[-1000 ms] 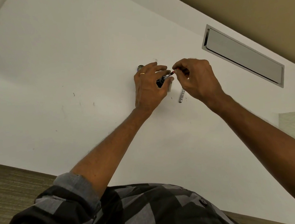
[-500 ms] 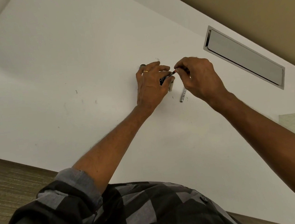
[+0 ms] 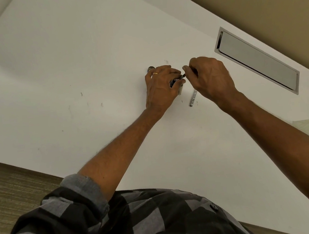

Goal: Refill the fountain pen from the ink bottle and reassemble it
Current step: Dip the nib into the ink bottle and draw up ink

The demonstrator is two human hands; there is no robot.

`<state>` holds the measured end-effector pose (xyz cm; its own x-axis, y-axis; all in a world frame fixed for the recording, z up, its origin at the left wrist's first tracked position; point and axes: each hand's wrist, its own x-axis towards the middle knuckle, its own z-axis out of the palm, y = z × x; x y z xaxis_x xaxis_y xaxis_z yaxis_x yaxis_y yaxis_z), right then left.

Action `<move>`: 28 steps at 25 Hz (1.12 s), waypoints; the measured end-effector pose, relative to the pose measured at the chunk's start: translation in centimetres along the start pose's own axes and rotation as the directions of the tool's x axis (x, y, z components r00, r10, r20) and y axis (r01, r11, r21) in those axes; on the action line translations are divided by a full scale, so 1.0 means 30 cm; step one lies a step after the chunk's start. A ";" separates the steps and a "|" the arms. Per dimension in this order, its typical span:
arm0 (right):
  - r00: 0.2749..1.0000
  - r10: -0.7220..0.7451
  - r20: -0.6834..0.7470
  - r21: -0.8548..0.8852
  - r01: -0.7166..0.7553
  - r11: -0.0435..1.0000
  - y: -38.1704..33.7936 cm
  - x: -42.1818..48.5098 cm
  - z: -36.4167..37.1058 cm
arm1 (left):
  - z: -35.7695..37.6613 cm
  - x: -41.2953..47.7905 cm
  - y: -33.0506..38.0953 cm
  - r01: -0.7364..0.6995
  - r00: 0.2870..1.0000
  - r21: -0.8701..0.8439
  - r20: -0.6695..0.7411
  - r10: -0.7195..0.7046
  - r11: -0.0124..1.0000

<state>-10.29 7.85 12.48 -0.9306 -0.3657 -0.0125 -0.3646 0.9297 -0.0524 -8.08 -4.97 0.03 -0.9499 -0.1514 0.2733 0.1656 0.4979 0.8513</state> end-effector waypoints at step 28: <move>0.998 -0.016 0.064 -0.200 0.029 0.979 0.003 0.012 -0.009 | 0.003 -0.008 0.000 0.042 0.998 0.012 0.049 -0.043 0.999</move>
<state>-10.67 7.81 12.75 -0.9207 -0.3829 -0.0759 -0.3901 0.9087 0.1484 -7.87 -4.86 -0.06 -0.9681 -0.1304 0.2140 0.1220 0.5008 0.8569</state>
